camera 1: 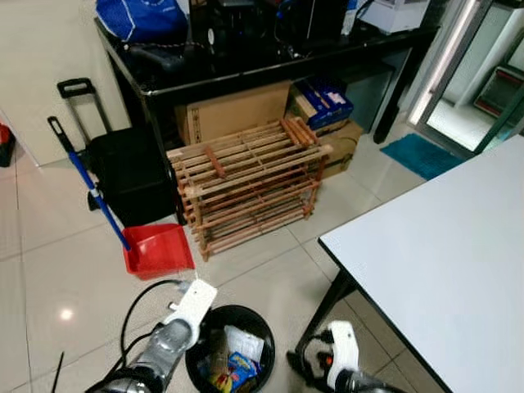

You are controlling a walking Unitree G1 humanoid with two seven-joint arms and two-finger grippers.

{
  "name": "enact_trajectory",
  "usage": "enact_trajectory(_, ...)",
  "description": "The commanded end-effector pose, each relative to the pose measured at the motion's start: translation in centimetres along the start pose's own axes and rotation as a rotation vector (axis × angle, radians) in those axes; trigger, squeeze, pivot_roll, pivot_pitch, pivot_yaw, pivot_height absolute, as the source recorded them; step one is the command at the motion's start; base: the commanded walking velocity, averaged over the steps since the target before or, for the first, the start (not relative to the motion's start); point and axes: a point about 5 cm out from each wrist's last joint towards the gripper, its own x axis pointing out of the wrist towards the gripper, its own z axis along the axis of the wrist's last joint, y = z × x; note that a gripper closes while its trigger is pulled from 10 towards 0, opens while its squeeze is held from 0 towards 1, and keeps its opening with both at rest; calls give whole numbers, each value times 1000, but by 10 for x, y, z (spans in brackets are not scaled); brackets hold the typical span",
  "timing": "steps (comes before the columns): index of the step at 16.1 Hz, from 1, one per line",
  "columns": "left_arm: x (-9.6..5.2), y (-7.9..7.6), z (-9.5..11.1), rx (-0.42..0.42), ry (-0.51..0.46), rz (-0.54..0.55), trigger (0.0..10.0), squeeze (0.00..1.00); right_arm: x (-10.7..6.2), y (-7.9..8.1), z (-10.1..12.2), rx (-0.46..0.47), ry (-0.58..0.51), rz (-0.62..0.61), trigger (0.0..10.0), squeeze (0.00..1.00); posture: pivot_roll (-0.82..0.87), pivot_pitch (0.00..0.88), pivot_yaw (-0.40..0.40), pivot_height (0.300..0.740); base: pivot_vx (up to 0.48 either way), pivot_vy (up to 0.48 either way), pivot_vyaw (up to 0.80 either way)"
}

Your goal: Picking trash to rubbish bin

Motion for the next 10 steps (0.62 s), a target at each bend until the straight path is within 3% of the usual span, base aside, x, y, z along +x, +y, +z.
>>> enact_trajectory(1, 2, -4, 8, 46, -29, -27, 10000, 0, -2, -2, -2, 22, -3, 12, 10000, 0, -88, 113, -43, 740, 0, 0, 0)
enact_trajectory(6, 4, -24, 24, 213, -130, -67, 10000, 0, -12, -8, -16, 87, -8, 52, 10000, 0, -154, 156, -64, 740, 0, 0, 0)
enact_trajectory(8, 5, -37, 42, 326, -236, -76, 10000, 0, -17, -12, -21, 93, -12, 66, 10000, 0, -166, 181, -75, 740, 0, 0, 0)
enact_trajectory(10, 4, -40, 54, 320, -309, -41, 10000, 0, -19, -14, -22, 96, -9, 68, 10000, 0, -165, 191, -76, 740, 0, 0, 0)
